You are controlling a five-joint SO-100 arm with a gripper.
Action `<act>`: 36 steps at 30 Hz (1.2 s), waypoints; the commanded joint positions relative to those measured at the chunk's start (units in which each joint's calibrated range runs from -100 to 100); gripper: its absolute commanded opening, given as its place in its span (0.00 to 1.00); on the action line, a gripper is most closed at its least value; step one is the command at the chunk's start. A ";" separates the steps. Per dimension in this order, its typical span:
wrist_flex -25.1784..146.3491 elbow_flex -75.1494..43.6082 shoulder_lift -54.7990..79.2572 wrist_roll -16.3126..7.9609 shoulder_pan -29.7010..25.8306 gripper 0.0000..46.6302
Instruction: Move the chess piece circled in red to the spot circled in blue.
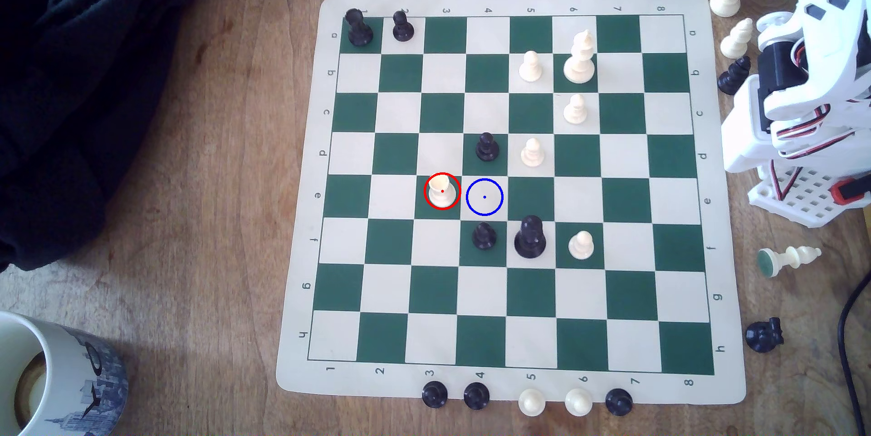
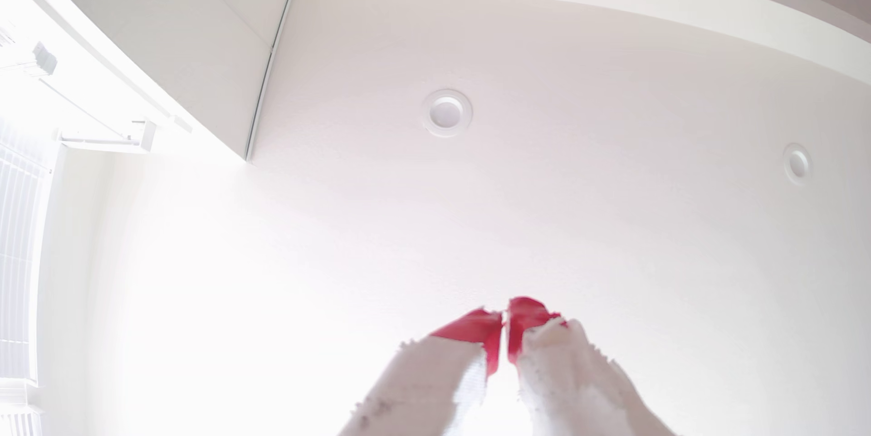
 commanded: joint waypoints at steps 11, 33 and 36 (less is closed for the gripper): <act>39.67 -0.55 -0.20 -0.20 1.76 0.00; 118.87 -27.47 15.17 -0.63 4.58 0.00; 122.39 -34.46 23.74 0.20 2.78 0.00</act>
